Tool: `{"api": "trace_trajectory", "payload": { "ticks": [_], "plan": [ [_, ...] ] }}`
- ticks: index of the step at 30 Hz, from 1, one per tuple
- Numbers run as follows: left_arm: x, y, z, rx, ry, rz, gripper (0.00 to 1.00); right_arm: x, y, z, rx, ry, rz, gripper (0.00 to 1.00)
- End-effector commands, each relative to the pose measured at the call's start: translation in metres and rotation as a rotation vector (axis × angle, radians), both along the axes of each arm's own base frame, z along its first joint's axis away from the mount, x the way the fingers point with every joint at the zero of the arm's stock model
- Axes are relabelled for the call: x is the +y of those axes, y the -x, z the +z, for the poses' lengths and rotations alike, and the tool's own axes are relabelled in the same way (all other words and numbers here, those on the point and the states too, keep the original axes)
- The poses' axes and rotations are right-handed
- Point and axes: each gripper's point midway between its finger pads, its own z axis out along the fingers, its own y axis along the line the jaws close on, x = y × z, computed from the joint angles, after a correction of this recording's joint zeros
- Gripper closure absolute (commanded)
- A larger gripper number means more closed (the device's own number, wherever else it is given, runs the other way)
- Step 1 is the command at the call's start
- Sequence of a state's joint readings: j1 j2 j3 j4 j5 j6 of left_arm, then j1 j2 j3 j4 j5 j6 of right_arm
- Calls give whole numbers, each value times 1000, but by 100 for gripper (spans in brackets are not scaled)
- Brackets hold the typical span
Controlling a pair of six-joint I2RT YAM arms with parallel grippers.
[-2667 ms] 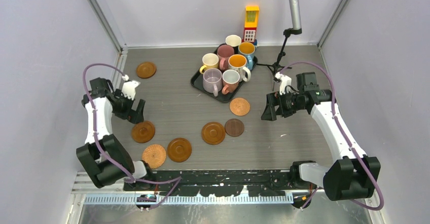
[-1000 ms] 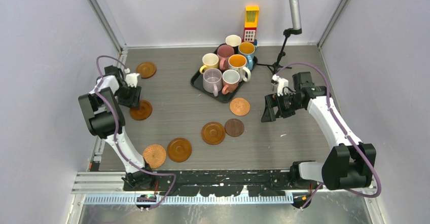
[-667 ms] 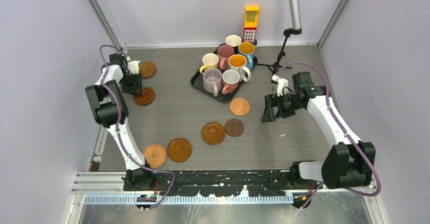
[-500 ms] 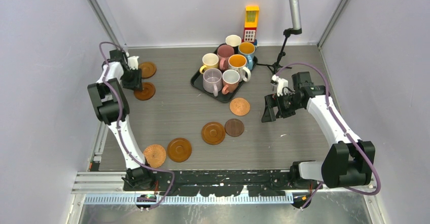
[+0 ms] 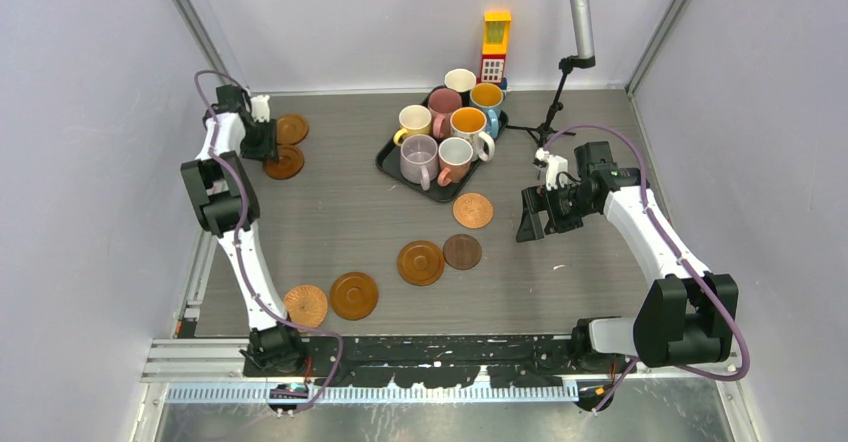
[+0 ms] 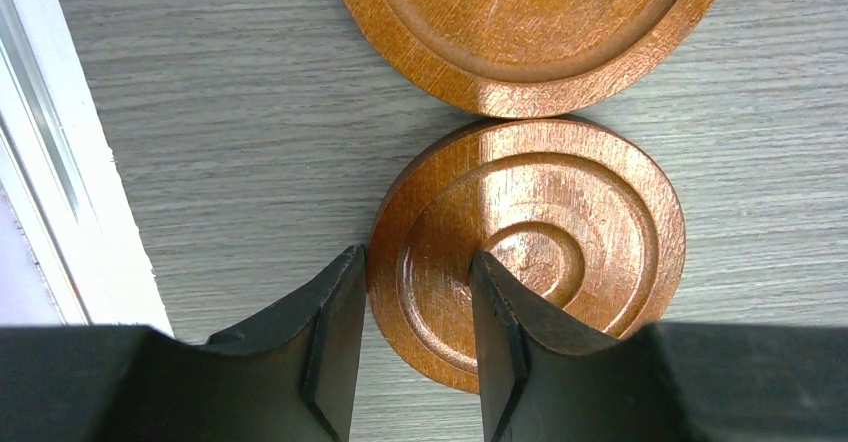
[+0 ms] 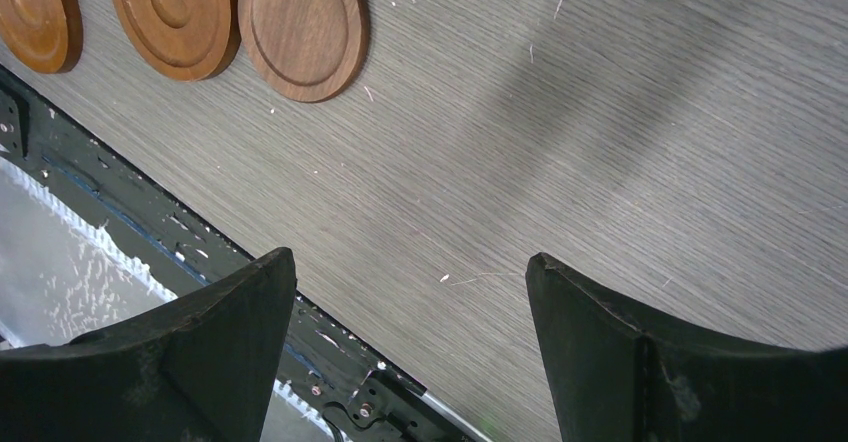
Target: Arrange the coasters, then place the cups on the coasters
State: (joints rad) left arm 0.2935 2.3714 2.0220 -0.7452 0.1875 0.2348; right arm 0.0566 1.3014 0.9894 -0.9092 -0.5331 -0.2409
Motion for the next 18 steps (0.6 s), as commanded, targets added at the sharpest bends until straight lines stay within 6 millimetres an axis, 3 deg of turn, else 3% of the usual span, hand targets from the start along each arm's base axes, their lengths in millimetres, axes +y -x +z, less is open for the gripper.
{"api": "trace_trajectory", "payload": {
  "ticks": [1, 11, 18],
  "plan": [
    [15, 17, -22, 70, -89, 9, 61, -1, -11, 13, -62, -2, 0, 11],
    [4, 72, -18, 110, -109, -56, 61, 1, -10, 16, -74, -13, 10, 11],
    [7, 72, -10, 108, -103, -34, 56, 2, -9, 16, -76, -17, 13, 10]
  ]
}}
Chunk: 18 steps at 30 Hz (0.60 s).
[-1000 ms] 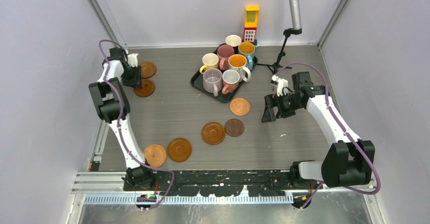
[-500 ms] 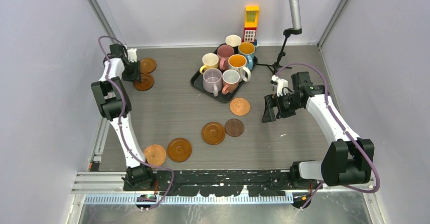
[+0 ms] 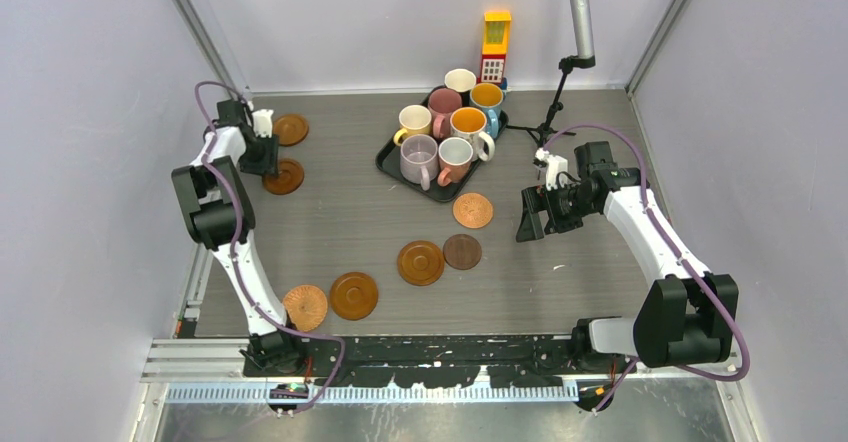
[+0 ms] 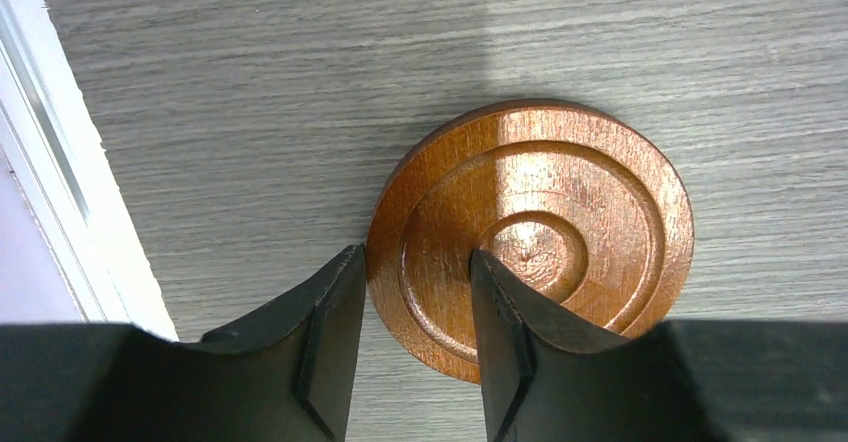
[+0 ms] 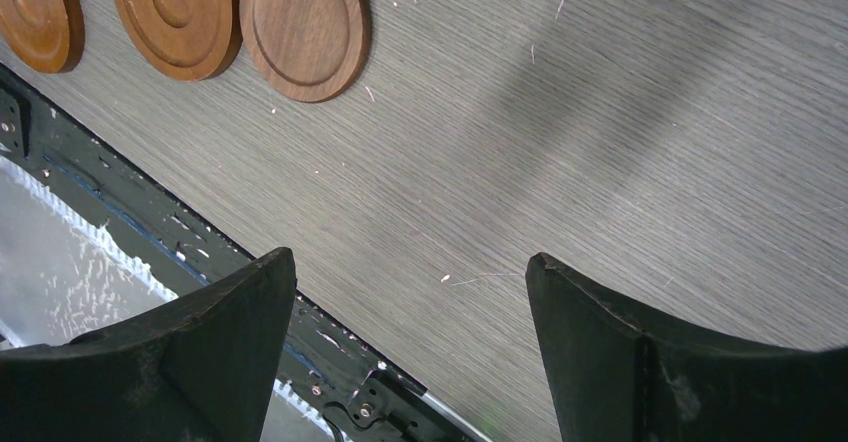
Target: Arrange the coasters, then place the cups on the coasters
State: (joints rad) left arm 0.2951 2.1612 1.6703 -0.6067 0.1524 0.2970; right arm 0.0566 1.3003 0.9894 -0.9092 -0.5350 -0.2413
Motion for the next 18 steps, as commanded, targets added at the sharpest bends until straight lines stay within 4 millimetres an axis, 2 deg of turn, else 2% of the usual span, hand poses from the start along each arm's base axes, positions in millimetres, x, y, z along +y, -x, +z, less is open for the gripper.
{"api": "trace_trajectory", "payload": {
  "ticks": [1, 4, 7, 10, 14, 18],
  "plan": [
    [13, 20, -4, 85, -39, 15, 54, 2, -8, 16, -75, -15, 11, 11],
    [14, 9, 19, 33, -24, 29, 49, 2, -8, 17, -80, -15, 12, 11],
    [15, 2, 50, -20, -20, 31, 43, 1, -8, 18, -84, -15, 11, 11],
    [2, 5, 82, -69, 17, -4, 40, 1, -7, 19, -91, -16, 11, 11],
    [-41, 37, 106, -76, 127, -135, 32, 1, -6, 21, -100, -17, 12, 11],
    [-98, 90, 116, -59, 190, -382, 25, 2, -5, 23, -107, -20, 14, 11]
  ]
}}
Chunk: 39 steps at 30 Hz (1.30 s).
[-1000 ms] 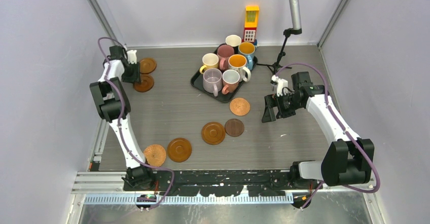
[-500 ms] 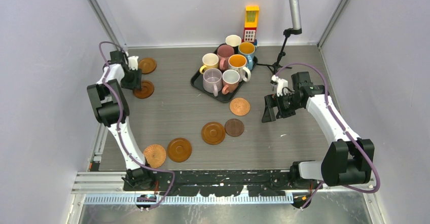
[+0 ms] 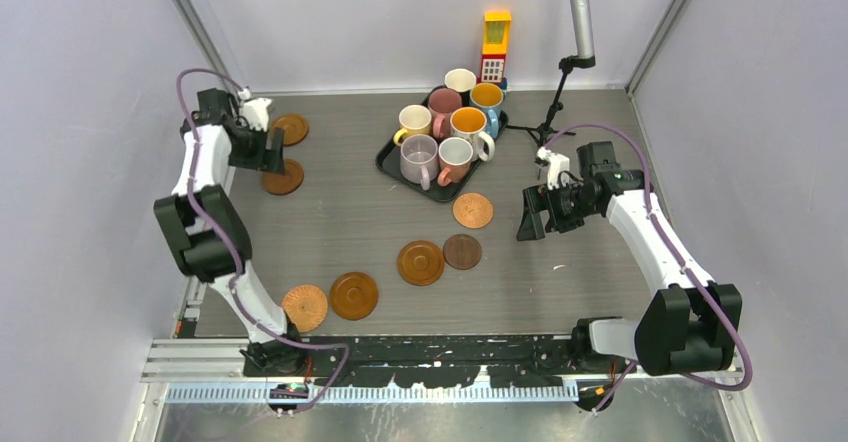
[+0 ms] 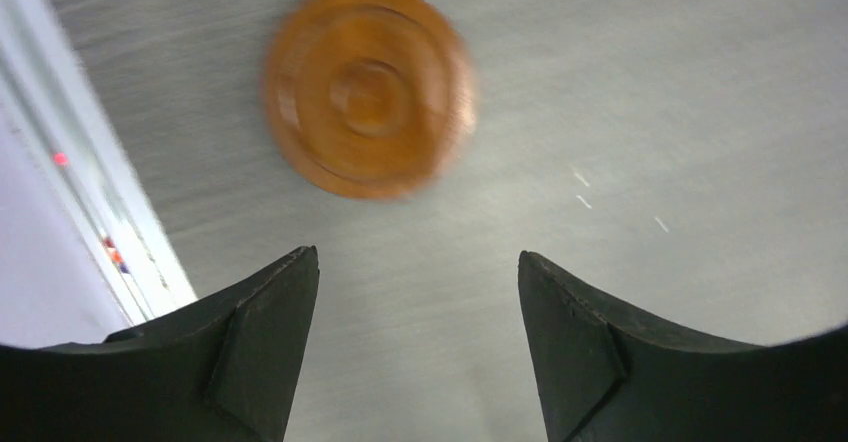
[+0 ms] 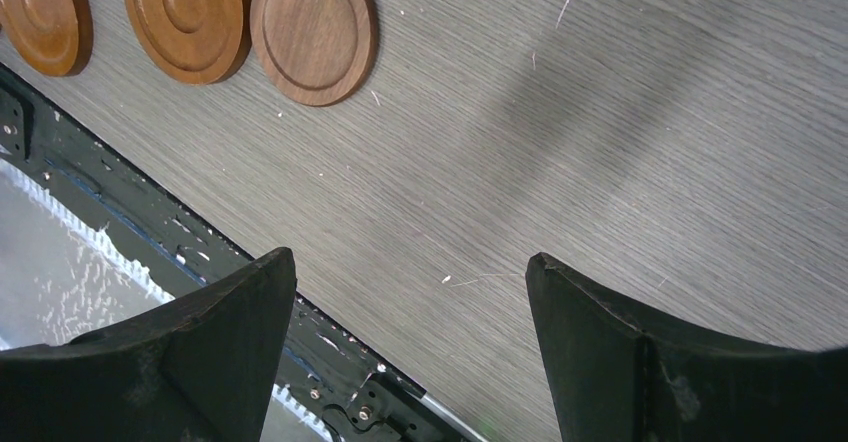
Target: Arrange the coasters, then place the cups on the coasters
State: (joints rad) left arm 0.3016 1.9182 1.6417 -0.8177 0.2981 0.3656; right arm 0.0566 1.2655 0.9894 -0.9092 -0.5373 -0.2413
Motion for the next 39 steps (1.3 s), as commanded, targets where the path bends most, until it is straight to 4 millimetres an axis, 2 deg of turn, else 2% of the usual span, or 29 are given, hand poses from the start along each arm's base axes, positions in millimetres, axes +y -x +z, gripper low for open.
{"api": "trace_trajectory", "payload": {
  "ticks": [1, 3, 8, 11, 16, 20, 24, 31, 36, 39],
  "plan": [
    [-75, 63, 30, -13, 92, -320, 24, 2, -6, 15, -74, -16, 13, 11],
    [-95, 94, 24, 8, 65, -424, 23, 1, -6, 17, -82, -15, 14, 11],
    [-130, 152, 3, 53, 18, -628, 17, 1, -6, 21, -98, -14, 13, 11],
    [-149, 177, -14, 67, -56, -741, 14, 1, -6, 20, -92, -16, 14, 11],
    [-175, 202, -36, 83, -123, -861, 14, 1, -6, 18, -86, -15, 14, 11],
    [-188, 214, -56, 112, -245, -944, 13, 1, -7, 16, -80, -10, 10, 11],
    [-197, 223, -71, 119, -327, -1004, 8, -2, -8, 15, -78, 5, 5, 11],
    [-205, 231, -91, 140, -354, -1040, 11, -3, -9, 13, -74, 12, 1, 11],
    [-205, 216, -102, 114, -389, -969, 17, -3, -10, 11, -66, 13, 1, 11],
    [-193, 199, -108, 117, -463, -888, 21, -3, -10, 11, -64, 14, 0, 10]
  ]
}}
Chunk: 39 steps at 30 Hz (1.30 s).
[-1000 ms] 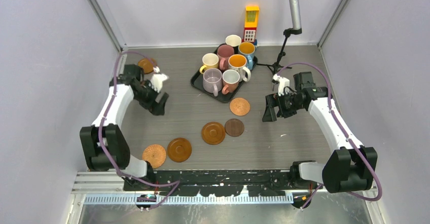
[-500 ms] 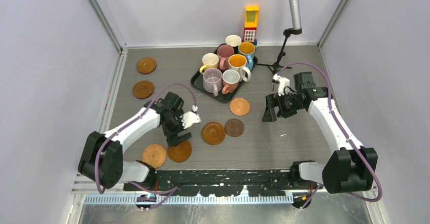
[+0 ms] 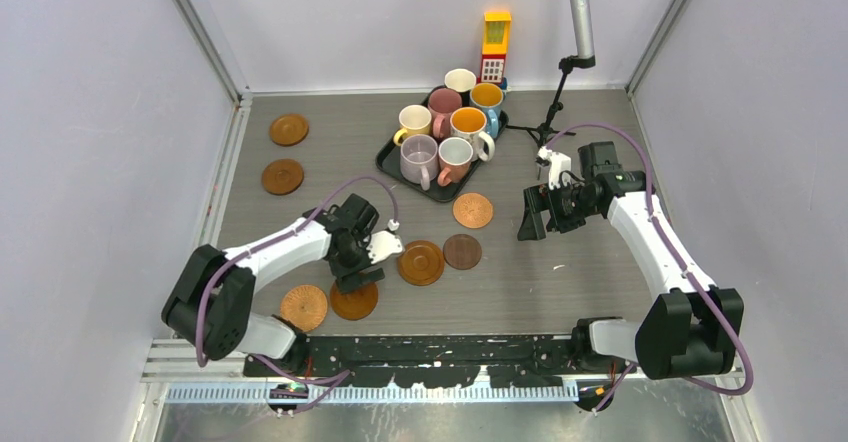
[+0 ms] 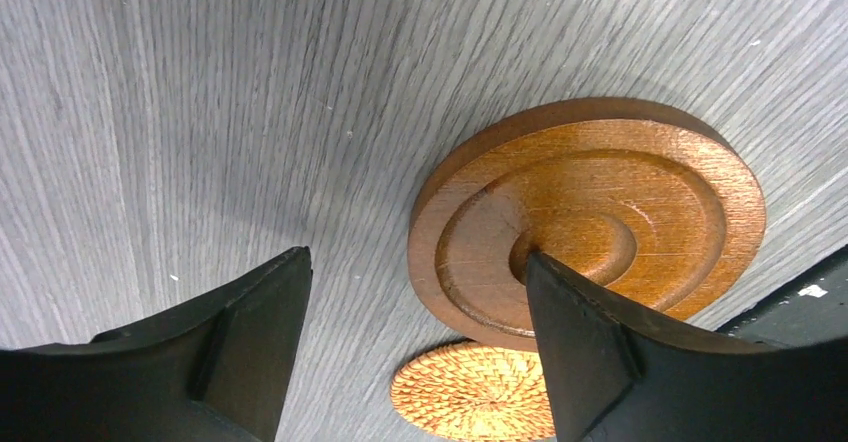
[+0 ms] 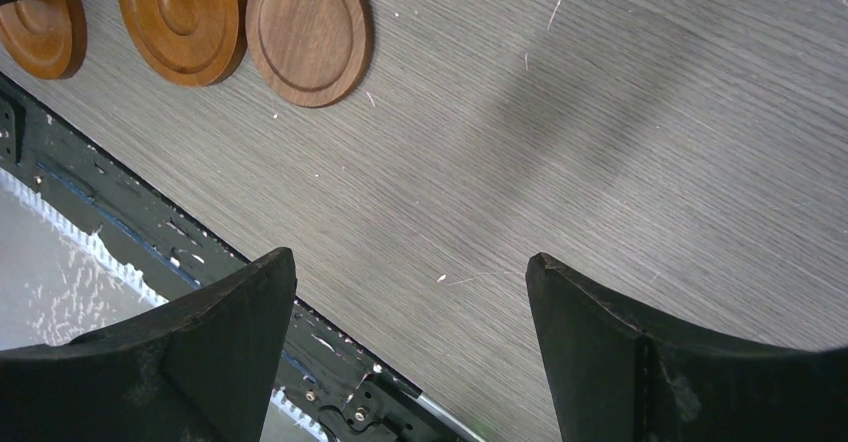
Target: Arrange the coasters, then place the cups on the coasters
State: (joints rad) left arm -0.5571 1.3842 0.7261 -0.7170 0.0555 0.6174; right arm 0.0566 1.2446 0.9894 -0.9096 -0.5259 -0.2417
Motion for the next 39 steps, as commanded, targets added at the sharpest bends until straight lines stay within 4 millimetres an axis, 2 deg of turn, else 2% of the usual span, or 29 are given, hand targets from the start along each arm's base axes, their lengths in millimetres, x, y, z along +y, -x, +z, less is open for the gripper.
{"api": "trace_trajectory", "payload": {
  "ticks": [1, 4, 10, 14, 21, 26, 30, 39],
  "plan": [
    [10, -44, -12, -135, -61, 109, 24, -1, -10, 7, -44, 4, 4, 11],
    [26, -60, -15, -116, -48, 215, 30, -1, -9, 7, -43, 5, 4, 11],
    [65, -100, -7, -117, 10, 414, 42, -2, -9, 6, -41, 9, 3, 11],
    [92, -118, -5, -116, 31, 505, 47, -3, -9, 6, -40, 12, 0, 11],
    [164, -130, 0, -112, 37, 706, 54, -3, -9, 5, -41, 14, -1, 11],
    [200, -127, 3, -104, 57, 789, 55, -3, -9, 5, -35, 12, 0, 11],
    [220, -130, 5, -110, 65, 839, 56, -2, -10, 4, -31, 10, 1, 11],
    [231, -138, 5, -125, 57, 869, 56, -2, -10, 4, -31, 11, 0, 11]
  ]
}}
